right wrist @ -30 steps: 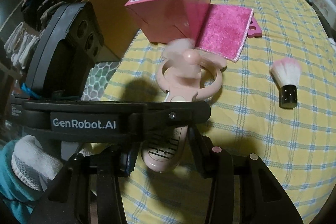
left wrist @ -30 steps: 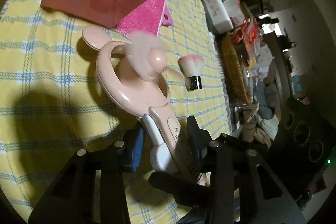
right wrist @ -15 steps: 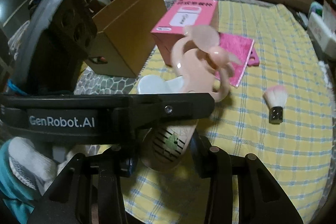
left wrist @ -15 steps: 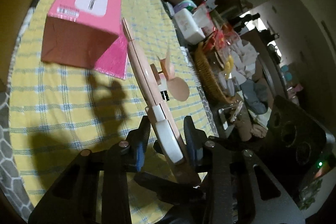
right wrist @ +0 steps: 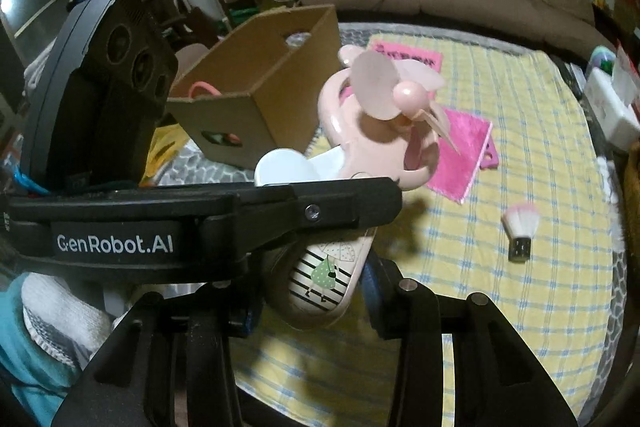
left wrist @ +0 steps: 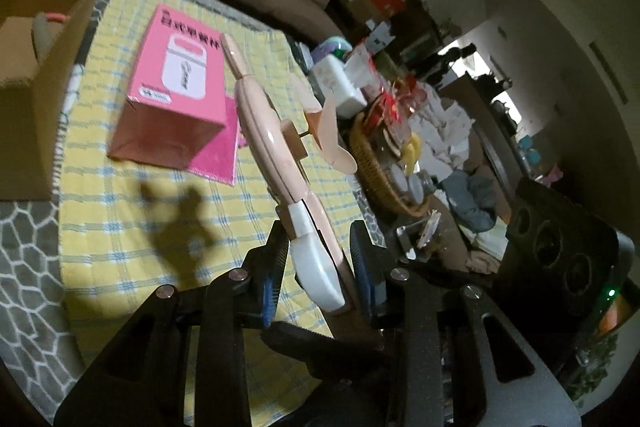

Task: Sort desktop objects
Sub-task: 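Grasp the fan with the left gripper while the right gripper releases it, then carry the fan with the left gripper into the box and open it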

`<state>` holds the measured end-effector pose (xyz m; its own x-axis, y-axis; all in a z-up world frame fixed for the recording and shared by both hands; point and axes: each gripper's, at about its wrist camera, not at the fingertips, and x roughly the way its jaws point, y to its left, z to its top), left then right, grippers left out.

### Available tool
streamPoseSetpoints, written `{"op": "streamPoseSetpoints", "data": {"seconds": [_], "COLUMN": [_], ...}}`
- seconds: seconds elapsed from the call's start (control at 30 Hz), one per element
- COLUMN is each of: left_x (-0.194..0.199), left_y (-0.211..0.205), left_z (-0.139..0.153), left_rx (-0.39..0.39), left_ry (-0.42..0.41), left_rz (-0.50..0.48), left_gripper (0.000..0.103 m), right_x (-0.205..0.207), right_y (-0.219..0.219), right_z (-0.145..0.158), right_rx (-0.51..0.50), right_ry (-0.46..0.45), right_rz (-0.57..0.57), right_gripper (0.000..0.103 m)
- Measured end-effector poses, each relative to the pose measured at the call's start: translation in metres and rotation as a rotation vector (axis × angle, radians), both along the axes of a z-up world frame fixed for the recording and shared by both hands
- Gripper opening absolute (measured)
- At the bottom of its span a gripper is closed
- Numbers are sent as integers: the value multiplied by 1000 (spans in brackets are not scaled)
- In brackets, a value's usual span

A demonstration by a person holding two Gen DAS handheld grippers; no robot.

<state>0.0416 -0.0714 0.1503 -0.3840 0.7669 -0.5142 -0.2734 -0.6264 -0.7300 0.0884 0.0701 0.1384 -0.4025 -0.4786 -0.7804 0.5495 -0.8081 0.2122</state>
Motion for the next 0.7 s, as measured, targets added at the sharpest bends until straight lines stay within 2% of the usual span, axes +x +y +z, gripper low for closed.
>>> {"op": "streamPoseSetpoints", "data": {"seconds": [0.3,0.7], "left_x": [-6,-43], "left_y": [-54,-128], "left_z": [31,62], "left_rx": [-10,-116], "left_ry": [56,106], "left_rz": [79,181], "left_gripper": [30,29], "right_x": [-9,-61], "right_y": [-51,-135], "right_z": [34,54], "right_rx": [0,-37], "right_ry": [55,57], "right_rz": [64,131], "right_gripper": [41,42]}}
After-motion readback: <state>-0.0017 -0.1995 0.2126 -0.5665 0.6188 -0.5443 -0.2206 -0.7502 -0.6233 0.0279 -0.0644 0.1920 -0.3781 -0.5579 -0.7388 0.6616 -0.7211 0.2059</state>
